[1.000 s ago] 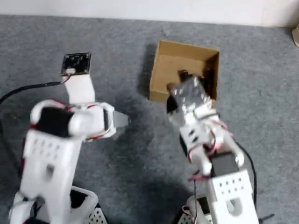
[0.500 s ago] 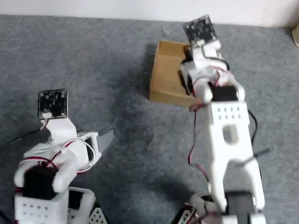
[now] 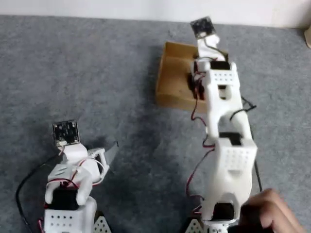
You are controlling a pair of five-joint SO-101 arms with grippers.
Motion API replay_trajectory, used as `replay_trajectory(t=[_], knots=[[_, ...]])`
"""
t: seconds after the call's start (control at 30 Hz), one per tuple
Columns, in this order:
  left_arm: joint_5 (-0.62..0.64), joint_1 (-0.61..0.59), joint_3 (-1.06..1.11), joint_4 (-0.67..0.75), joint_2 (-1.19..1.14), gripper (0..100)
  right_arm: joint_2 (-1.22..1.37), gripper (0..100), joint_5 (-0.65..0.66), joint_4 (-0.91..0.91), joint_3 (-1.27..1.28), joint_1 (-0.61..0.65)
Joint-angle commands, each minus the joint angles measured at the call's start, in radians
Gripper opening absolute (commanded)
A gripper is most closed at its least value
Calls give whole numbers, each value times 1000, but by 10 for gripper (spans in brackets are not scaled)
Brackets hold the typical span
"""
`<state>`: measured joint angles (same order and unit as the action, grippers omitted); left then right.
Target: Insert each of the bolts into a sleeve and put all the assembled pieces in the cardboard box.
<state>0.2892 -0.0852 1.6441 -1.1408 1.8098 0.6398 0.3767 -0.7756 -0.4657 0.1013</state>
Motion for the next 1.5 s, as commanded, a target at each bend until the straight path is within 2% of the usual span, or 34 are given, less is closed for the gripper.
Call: replay_trajectory(t=[0.0, 0.3, 0.47, 0.53, 1.0, 1.3, 1.47], knots=[[-5, -7, 56, 92, -12, 299, 96, 4, 6, -59, -216, -22], [-5, -8, 53, 84, -8, 299, 366, 18, 5, -248, -591, -22], [-2, -8, 53, 84, -12, 299, 440, 163, 5, -389, -757, -33], [-2, -8, 53, 84, -12, 299, 458, 193, 5, -450, -822, -33], [-3, -8, 53, 84, -12, 299, 458, 193, -72, -852, -1342, 31], [-3, -7, 53, 84, -12, 299, 278, 192, -74, -989, -1317, 81], [-3, -7, 53, 84, -12, 299, 142, 192, -161, -990, -1311, 77]])
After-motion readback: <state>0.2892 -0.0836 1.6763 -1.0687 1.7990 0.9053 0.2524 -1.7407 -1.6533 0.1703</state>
